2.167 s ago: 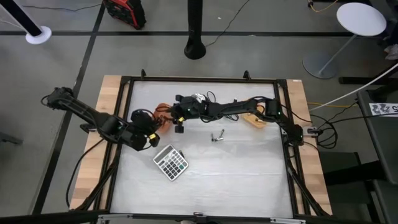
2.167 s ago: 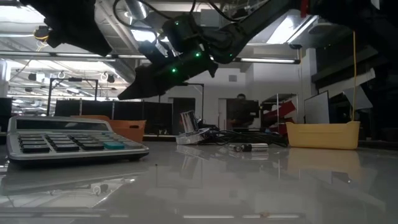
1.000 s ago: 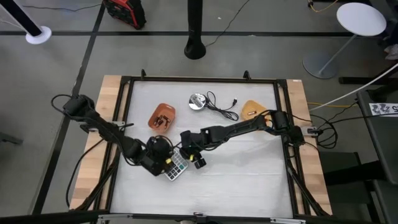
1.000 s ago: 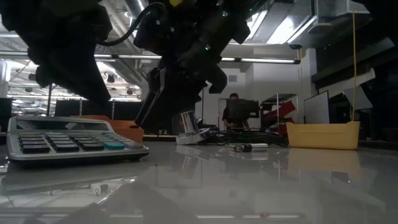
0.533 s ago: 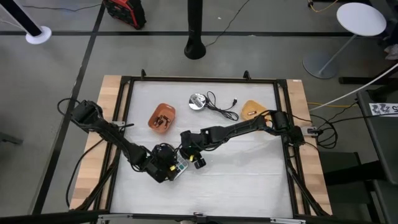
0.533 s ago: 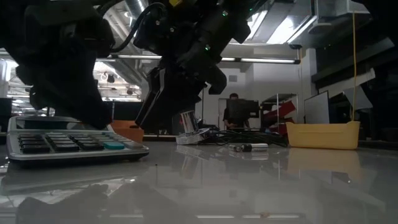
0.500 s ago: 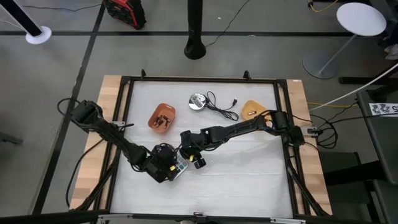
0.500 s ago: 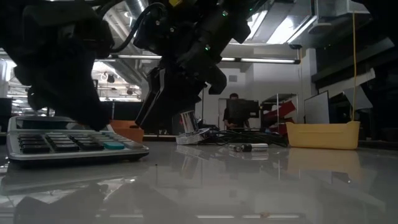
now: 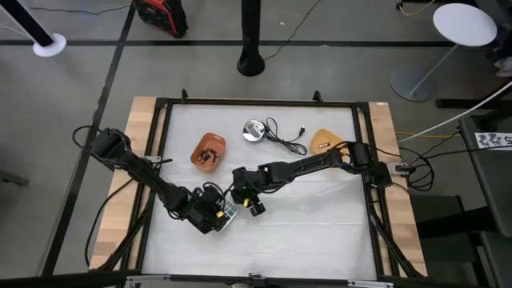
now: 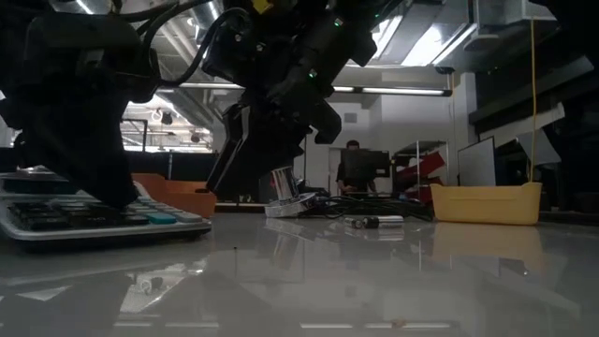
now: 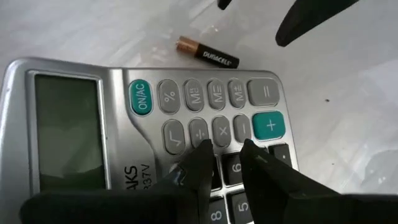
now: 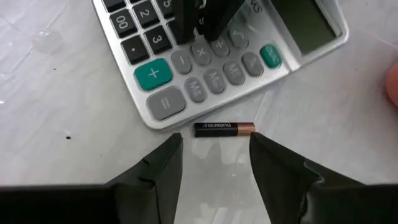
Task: Sort batteries
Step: Adjust the silver calculator, then put the black battery into the orange bin, then put the silver battery into the yellow bin
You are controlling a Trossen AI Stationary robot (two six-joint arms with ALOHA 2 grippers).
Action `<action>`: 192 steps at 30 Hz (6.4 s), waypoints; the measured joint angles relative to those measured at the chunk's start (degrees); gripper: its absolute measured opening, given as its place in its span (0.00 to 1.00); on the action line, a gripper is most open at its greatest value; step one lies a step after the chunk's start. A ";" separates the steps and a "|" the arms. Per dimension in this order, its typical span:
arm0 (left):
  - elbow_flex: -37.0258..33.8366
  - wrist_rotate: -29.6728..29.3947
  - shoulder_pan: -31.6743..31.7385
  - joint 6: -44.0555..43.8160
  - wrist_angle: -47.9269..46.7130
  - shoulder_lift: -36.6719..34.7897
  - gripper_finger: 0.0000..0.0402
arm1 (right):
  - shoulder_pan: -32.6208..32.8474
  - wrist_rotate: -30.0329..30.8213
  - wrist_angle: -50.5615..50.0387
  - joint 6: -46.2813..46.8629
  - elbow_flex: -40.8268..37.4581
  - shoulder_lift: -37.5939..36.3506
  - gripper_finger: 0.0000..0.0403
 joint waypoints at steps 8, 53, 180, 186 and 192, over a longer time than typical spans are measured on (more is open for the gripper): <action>-0.28 3.56 0.00 -0.08 -4.92 -3.22 0.19 | 0.00 -0.01 0.02 2.33 0.00 0.00 0.45; -0.28 6.80 -0.38 5.56 -16.47 -7.44 0.19 | 2.87 17.04 5.11 48.28 0.02 4.39 0.45; 2.46 2.82 1.23 9.13 -11.76 -7.40 0.19 | -14.13 12.63 -11.86 14.47 11.13 -2.16 0.37; 3.78 -5.50 4.10 17.70 -8.54 -7.40 0.19 | -12.72 12.85 -28.94 12.96 11.13 -6.76 0.37; 3.80 -10.46 8.79 27.83 0.96 -7.40 0.19 | -11.05 12.82 -40.37 12.28 10.62 -10.67 0.37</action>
